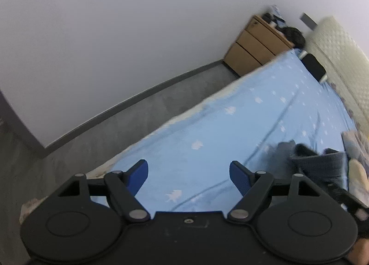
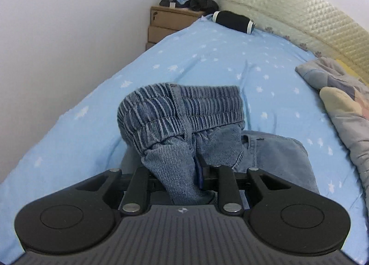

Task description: Fold clothes

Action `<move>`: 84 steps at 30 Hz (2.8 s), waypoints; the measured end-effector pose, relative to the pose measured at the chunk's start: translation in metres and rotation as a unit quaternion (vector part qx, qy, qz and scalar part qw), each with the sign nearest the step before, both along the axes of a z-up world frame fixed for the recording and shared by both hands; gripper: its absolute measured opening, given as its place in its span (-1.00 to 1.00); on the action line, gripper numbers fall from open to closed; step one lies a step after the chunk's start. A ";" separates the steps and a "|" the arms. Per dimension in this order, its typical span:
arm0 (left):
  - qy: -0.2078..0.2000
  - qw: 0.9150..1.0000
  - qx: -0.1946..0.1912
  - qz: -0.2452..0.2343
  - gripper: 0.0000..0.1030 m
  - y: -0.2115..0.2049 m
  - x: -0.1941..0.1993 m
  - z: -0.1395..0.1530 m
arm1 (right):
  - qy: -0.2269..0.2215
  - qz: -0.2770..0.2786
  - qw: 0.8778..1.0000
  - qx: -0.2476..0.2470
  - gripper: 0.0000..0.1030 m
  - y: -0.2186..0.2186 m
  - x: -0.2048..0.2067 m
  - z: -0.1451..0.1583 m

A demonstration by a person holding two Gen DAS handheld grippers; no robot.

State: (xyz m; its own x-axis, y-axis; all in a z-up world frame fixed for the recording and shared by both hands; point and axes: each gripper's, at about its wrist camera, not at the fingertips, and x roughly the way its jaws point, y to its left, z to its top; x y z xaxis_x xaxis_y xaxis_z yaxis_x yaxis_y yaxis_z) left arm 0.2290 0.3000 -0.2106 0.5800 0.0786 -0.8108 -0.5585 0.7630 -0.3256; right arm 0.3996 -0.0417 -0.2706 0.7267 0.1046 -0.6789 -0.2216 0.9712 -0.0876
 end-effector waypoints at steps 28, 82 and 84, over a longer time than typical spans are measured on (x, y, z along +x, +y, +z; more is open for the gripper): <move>0.063 0.967 -0.093 -0.227 0.80 -0.132 0.203 -0.094 | 0.143 0.039 0.974 0.171 0.44 -0.140 0.007 0.025; -0.011 0.950 -0.112 -0.292 -0.44 -0.207 0.048 0.074 | 0.138 -0.079 0.924 0.347 -0.57 -0.222 -0.089 0.156; -0.021 0.946 -0.118 -0.302 -0.44 -0.215 0.041 0.081 | 0.125 -0.088 0.927 0.342 -0.57 -0.229 -0.099 0.167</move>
State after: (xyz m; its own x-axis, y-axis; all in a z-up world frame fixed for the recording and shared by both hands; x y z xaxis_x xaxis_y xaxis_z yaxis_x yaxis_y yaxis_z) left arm 0.2698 0.0848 -0.1295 0.4930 -0.4573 -0.7401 -0.0268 0.8423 -0.5383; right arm 0.3003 -0.2704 -0.1038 0.6019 0.4668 -0.6479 0.0160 0.8041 0.5942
